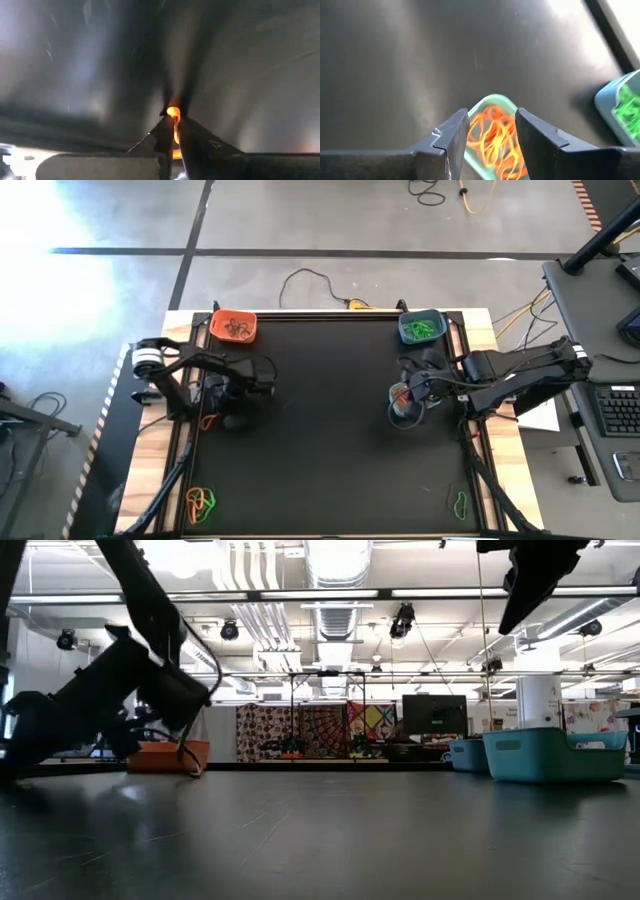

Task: Sort rubber bands into baskets
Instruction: Put the orange rubber band into the green bin

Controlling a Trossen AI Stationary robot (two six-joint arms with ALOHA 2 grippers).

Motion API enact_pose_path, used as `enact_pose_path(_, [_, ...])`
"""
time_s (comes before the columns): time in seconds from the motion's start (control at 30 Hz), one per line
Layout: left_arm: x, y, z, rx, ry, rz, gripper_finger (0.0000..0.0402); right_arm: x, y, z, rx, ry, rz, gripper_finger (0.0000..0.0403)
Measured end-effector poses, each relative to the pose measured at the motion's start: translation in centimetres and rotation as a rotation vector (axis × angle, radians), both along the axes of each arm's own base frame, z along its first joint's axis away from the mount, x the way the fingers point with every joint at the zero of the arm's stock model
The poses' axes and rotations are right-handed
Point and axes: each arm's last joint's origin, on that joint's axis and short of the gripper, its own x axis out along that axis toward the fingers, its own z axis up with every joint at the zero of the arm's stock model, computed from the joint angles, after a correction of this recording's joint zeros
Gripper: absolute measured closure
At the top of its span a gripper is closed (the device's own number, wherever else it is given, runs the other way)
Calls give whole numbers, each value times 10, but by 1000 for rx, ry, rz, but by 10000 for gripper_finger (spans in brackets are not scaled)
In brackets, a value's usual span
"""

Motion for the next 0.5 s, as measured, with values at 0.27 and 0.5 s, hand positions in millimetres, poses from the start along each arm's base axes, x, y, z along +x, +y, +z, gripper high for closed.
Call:
enact_pose_path(0.27, [37, -11, 38, 143, -492, 157, 401, 16, 1, 6, -91, -134, 84, 249])
enact_pose_path(0.5, [83, -21, 63, 199, -1033, 241, 402, 37, 4, -1, -121, -173, 136, 251])
